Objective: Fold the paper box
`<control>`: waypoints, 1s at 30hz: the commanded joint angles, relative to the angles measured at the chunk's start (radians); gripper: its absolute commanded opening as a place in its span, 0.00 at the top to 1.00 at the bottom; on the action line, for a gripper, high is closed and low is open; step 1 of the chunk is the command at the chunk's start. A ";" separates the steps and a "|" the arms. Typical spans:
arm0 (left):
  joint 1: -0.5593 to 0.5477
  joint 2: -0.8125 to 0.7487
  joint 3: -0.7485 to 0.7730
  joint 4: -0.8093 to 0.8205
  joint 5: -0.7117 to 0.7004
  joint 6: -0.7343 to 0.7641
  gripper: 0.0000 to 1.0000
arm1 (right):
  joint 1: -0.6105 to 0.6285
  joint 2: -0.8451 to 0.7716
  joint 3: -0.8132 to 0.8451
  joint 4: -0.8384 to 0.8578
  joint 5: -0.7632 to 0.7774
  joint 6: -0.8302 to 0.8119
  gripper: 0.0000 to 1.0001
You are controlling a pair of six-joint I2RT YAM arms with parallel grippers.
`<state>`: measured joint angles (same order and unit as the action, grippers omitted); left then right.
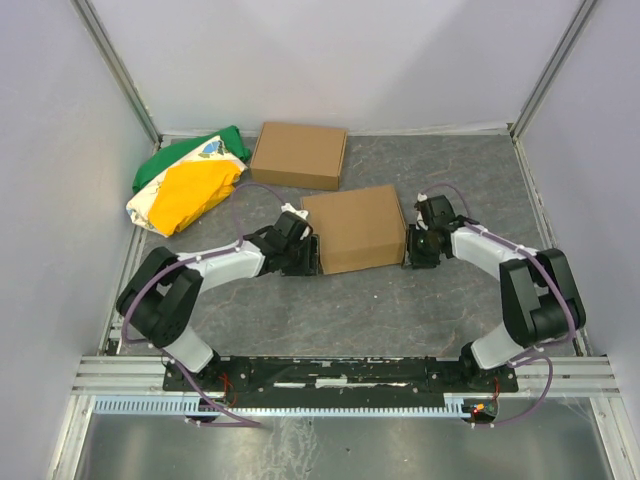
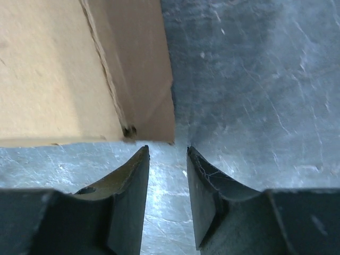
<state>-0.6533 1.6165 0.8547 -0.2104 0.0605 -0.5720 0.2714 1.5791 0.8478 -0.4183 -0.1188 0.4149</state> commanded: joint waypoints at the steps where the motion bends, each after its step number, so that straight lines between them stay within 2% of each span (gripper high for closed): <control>1: -0.001 -0.132 -0.042 -0.033 -0.030 -0.008 0.37 | 0.003 -0.135 -0.050 0.012 0.027 0.009 0.60; 4: -0.002 -0.273 -0.024 -0.086 -0.034 -0.008 0.40 | 0.003 -0.233 -0.082 -0.018 0.015 0.018 0.70; 6: -0.002 -0.331 0.050 -0.147 -0.052 0.010 0.40 | 0.002 -0.289 -0.095 -0.032 0.007 0.026 0.76; 9: -0.002 -0.339 0.173 -0.200 -0.088 0.064 0.41 | 0.005 -0.351 -0.121 -0.022 -0.026 0.040 0.96; 10: -0.001 -0.328 0.206 -0.179 -0.105 0.084 0.41 | 0.009 -0.364 -0.139 0.006 -0.050 0.049 0.98; 12: 0.000 -0.258 0.286 -0.128 -0.137 0.155 0.40 | 0.027 -0.387 -0.171 0.079 -0.097 0.058 0.98; 15: 0.015 -0.034 0.440 -0.121 -0.123 0.201 0.41 | 0.127 -0.419 -0.196 0.171 -0.076 0.061 0.98; 18: 0.023 0.210 0.659 -0.231 -0.119 0.251 0.46 | 0.337 -0.452 -0.236 0.298 0.074 0.079 0.98; 20: 0.023 0.309 0.743 -0.261 -0.131 0.280 0.47 | 0.445 -0.472 -0.309 0.492 0.196 0.088 0.98; 22: 0.028 0.344 0.755 -0.238 -0.133 0.296 0.48 | 0.512 -0.474 -0.375 0.640 0.290 0.085 0.98; 24: 0.042 0.345 0.723 -0.191 -0.118 0.304 0.48 | 0.533 -0.459 -0.406 0.716 0.330 0.085 0.98; 27: 0.075 0.333 0.665 -0.134 -0.075 0.295 0.48 | 0.547 -0.406 -0.408 0.796 0.303 0.079 0.98; 30: 0.093 0.336 0.625 -0.090 -0.043 0.280 0.46 | 0.576 -0.309 -0.340 0.791 0.271 0.053 0.98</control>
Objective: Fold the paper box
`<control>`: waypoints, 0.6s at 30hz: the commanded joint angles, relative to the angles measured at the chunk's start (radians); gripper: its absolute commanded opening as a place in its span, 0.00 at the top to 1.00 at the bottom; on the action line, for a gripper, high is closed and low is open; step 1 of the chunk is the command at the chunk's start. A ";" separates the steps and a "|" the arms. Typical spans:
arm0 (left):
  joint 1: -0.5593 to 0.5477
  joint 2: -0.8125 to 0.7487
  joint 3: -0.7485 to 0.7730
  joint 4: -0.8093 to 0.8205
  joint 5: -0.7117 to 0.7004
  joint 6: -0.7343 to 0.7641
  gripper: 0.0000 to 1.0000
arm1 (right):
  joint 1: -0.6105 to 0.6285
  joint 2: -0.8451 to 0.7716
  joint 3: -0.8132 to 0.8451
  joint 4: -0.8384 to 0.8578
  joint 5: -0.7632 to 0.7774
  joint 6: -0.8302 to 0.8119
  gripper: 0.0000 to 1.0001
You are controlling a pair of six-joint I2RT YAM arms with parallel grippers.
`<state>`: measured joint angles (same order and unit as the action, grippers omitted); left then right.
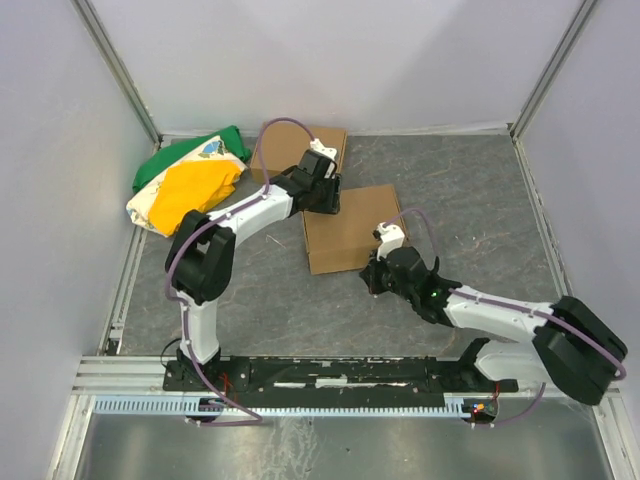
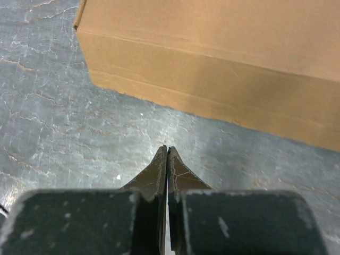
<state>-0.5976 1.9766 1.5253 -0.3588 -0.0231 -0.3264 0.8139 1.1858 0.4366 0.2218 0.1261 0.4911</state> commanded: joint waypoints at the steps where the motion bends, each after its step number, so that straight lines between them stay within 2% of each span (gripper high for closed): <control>1: 0.038 -0.019 -0.052 0.063 0.047 0.032 0.46 | 0.047 0.123 0.100 0.139 0.026 -0.029 0.98; 12: 0.039 0.035 -0.011 -0.027 0.041 0.011 0.45 | 0.140 0.454 0.278 0.250 0.047 0.028 0.98; 18: 0.039 0.069 0.009 -0.057 0.061 -0.003 0.45 | 0.159 0.586 0.323 0.369 0.131 0.041 0.98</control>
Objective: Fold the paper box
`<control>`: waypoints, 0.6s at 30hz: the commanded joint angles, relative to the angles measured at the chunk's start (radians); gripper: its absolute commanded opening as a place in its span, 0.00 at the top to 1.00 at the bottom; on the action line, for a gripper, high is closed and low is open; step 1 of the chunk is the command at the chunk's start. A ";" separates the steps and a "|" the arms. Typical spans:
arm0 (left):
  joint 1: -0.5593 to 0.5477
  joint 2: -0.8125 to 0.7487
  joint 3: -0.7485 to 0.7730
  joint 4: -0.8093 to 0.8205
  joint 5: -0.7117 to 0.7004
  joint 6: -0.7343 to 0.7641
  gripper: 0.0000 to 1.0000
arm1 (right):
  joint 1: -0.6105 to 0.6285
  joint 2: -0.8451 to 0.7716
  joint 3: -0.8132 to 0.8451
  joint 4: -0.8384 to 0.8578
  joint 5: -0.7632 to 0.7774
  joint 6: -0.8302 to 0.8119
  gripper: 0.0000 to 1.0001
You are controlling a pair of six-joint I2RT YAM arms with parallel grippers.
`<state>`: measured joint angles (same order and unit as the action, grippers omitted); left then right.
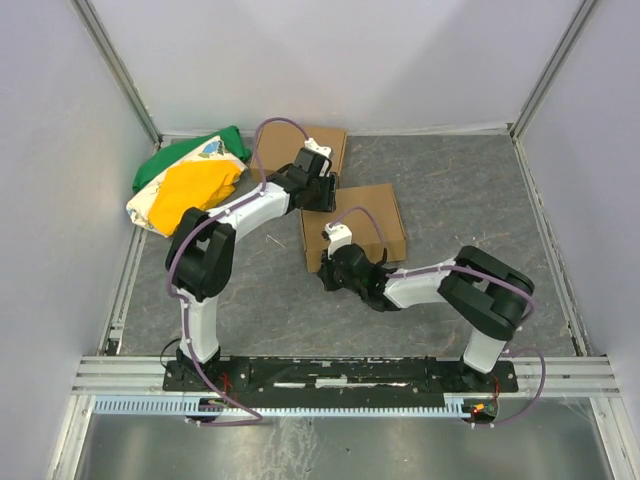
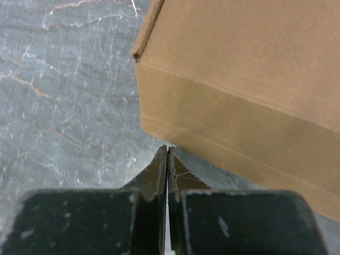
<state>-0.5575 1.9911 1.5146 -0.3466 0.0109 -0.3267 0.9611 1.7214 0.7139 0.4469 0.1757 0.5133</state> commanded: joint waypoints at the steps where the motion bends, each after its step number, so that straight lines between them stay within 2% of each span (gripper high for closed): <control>1: -0.001 0.057 0.020 -0.072 0.029 -0.007 0.45 | 0.015 0.073 0.041 0.187 0.100 0.024 0.97; 5: -0.002 0.072 0.025 -0.086 0.039 -0.015 0.45 | 0.017 0.175 0.003 0.445 0.187 0.063 0.93; 10: -0.002 0.094 0.023 -0.093 0.045 -0.015 0.45 | 0.057 0.345 -0.038 0.954 0.350 -0.038 0.86; 18: -0.003 0.122 0.023 -0.101 0.057 -0.011 0.47 | 0.062 0.362 0.013 0.965 0.401 -0.131 0.87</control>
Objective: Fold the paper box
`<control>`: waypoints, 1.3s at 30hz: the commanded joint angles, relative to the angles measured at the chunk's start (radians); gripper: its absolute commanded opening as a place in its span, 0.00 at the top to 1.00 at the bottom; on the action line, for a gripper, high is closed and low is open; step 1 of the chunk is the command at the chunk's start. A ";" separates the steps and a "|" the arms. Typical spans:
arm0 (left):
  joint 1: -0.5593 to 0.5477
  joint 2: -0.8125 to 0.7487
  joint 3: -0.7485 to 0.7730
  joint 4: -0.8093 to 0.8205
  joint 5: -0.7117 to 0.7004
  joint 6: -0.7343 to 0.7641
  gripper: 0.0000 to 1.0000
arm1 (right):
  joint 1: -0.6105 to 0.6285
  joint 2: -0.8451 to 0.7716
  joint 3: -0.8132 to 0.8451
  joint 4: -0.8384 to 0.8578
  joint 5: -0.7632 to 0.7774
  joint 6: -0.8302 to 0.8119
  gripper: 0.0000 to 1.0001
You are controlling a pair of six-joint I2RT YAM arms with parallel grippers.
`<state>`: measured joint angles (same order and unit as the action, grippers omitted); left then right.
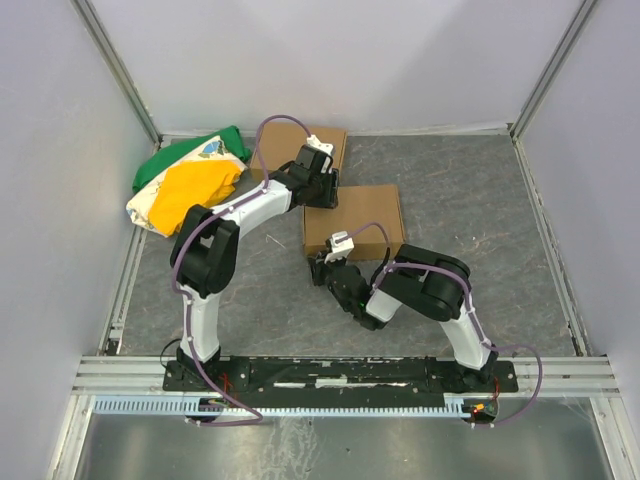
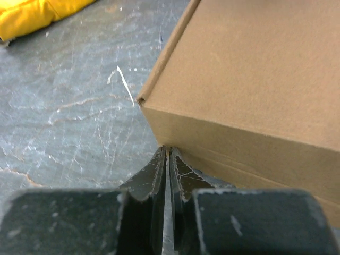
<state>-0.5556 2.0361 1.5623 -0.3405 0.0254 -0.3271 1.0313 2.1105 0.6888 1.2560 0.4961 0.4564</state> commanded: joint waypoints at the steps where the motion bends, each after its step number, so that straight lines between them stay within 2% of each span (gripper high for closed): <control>1: -0.005 0.079 -0.024 -0.108 0.041 -0.007 0.48 | -0.007 -0.052 0.030 0.126 0.078 -0.072 0.88; 3: -0.004 0.085 -0.024 -0.109 0.040 -0.004 0.48 | -0.007 -0.147 -0.001 0.003 0.070 -0.059 0.89; 5: -0.005 0.089 -0.023 -0.111 0.045 0.000 0.48 | -0.008 -0.274 -0.035 -0.224 0.069 -0.050 0.90; 6: -0.005 0.091 -0.023 -0.111 0.048 0.002 0.48 | -0.007 -0.352 -0.048 -0.362 0.073 -0.035 0.90; 9: -0.006 0.092 -0.020 -0.113 0.051 0.007 0.48 | -0.038 -0.564 -0.022 -0.922 0.078 0.017 0.92; 11: -0.006 0.095 -0.020 -0.114 0.052 0.009 0.48 | -0.094 -0.657 -0.006 -1.215 0.062 0.024 0.97; 14: -0.006 0.105 -0.015 -0.118 0.060 0.013 0.48 | -0.217 -0.773 -0.042 -1.365 0.018 0.010 0.99; 16: -0.008 0.112 -0.015 -0.119 0.063 0.013 0.49 | -0.316 -0.843 -0.081 -1.390 0.001 -0.007 0.99; 19: -0.010 0.116 -0.015 -0.120 0.064 0.014 0.49 | -0.357 -0.870 -0.132 -1.356 -0.004 -0.014 0.99; 25: -0.016 0.121 -0.015 -0.128 0.057 0.019 0.49 | -0.388 -0.754 -0.070 -1.409 -0.009 0.084 0.99; 28: -0.017 0.118 -0.016 -0.130 0.056 0.020 0.49 | -0.389 -0.677 -0.097 -1.295 -0.034 0.125 0.99; 34: -0.020 0.123 -0.015 -0.131 0.067 0.023 0.50 | -0.391 -0.596 -0.208 -0.916 0.018 0.157 0.99; 39: -0.022 0.137 -0.012 -0.132 0.089 0.030 0.52 | -0.391 -0.488 -0.122 -0.828 0.048 0.101 0.99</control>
<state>-0.5549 2.0666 1.5921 -0.3405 0.0372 -0.3252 0.6449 1.5372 0.5152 0.3050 0.5232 0.5785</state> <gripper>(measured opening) 0.493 0.016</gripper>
